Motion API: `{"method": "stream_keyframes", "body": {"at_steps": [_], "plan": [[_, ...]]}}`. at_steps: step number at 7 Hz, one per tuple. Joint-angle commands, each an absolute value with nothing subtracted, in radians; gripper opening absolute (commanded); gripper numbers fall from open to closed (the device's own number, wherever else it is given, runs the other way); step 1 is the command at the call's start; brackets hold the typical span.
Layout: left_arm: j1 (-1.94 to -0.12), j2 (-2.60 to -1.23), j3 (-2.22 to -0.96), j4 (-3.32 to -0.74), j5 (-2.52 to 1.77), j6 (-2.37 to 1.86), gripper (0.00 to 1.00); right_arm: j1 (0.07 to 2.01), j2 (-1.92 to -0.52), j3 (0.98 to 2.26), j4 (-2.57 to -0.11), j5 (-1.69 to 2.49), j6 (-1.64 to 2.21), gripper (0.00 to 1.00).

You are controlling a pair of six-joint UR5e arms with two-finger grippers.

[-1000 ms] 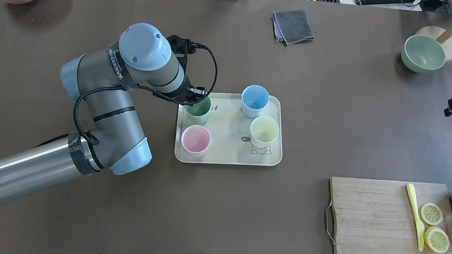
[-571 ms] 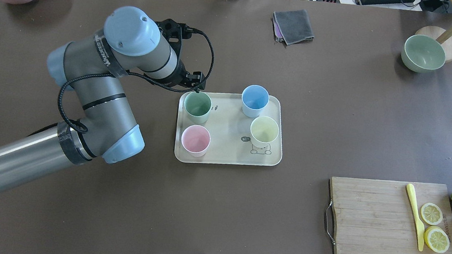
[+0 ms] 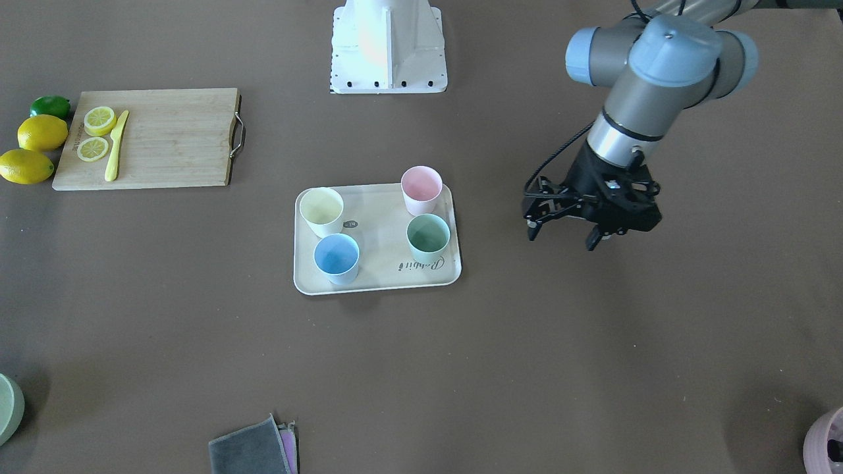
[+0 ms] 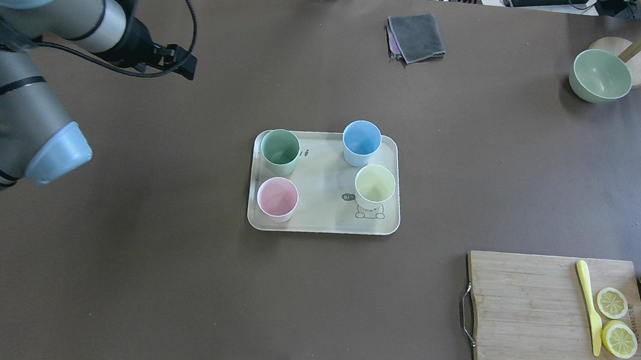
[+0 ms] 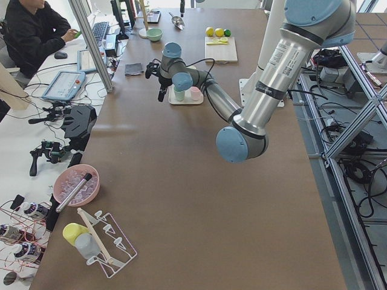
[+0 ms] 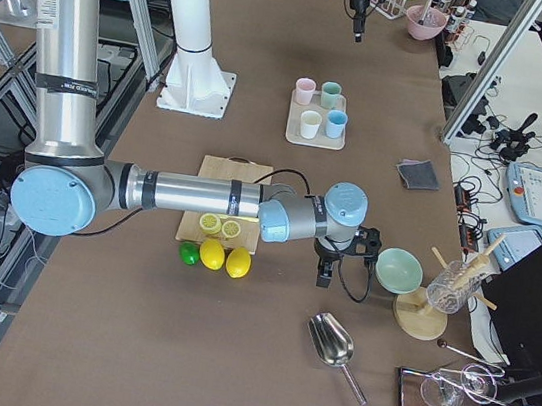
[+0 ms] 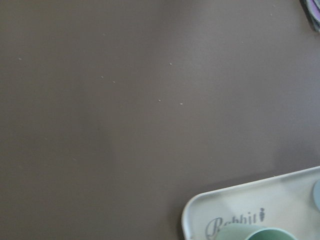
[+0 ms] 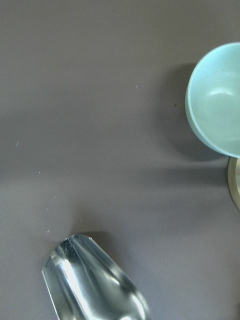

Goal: Place all cups on tray

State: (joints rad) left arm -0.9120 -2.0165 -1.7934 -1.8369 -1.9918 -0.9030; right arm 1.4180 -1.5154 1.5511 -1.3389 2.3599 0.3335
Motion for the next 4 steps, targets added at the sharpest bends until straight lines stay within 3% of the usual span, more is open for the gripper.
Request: {"method": "stream_keyframes", "body": {"at_steps": [1,4], "plan": [[-1.044,-1.868,-1.847,-1.943,-1.999,-0.858,0.98,1.427,-1.519,1.546,-1.333,2.24,0.325,1.0],[-1.077,-1.744,-1.806,-2.0,-1.993,-0.747,0.98,1.497,-1.526,1.586,-1.351,2.385,0.313,1.0]]}}
